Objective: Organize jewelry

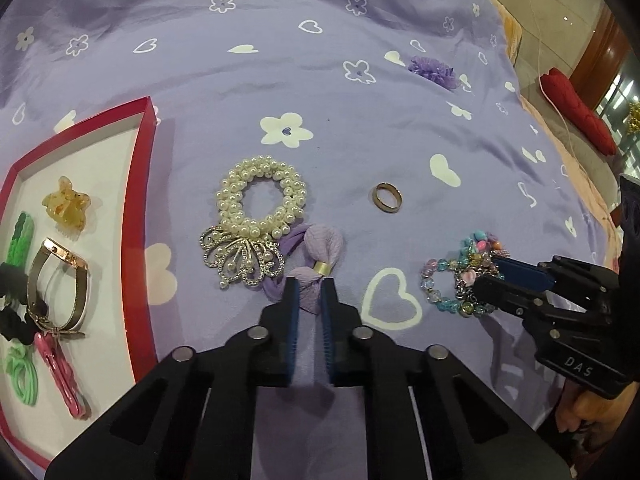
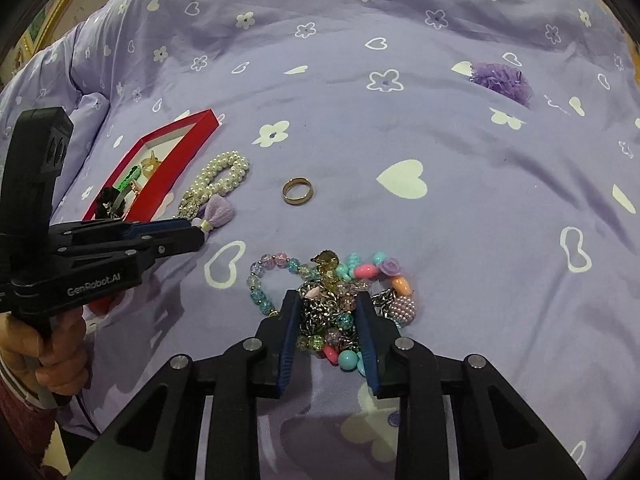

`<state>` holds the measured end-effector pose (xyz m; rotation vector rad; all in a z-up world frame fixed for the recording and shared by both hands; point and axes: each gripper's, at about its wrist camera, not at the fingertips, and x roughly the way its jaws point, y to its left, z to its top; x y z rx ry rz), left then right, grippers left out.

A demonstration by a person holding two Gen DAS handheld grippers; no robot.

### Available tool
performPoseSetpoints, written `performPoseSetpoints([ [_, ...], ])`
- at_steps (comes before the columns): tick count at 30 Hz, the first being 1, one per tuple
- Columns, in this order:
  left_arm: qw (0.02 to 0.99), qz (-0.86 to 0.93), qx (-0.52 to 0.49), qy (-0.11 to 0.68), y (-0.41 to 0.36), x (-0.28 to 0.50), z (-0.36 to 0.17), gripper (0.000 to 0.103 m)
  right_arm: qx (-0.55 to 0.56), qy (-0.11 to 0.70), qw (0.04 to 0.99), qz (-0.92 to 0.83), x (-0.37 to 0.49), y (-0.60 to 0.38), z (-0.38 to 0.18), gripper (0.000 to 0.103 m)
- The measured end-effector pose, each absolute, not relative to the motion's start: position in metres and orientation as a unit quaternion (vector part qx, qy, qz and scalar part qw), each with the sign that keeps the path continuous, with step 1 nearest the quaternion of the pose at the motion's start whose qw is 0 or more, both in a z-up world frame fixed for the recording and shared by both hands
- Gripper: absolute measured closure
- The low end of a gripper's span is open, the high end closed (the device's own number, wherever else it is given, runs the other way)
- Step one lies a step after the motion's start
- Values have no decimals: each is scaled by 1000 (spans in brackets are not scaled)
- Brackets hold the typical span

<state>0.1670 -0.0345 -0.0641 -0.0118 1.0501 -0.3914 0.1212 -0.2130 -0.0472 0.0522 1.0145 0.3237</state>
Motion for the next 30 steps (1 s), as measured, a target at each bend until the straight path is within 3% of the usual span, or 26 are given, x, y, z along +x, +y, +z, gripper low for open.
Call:
performPoseSetpoints([
  [7, 849, -195, -11, 491, -34, 158, -59, 103, 55, 478, 861, 164, 118, -220, -43, 89],
  [26, 853, -201, -56, 478, -11, 146, -40, 103, 94, 432, 879, 180, 108, -224, -6, 93],
  [28, 851, -196, -48, 484, -16, 151, -44, 99, 92, 442, 875, 174, 107, -225, -12, 92],
  [30, 851, -197, -40, 485, -22, 155, -46, 87, 97, 453, 870, 168, 107, -230, -18, 89],
])
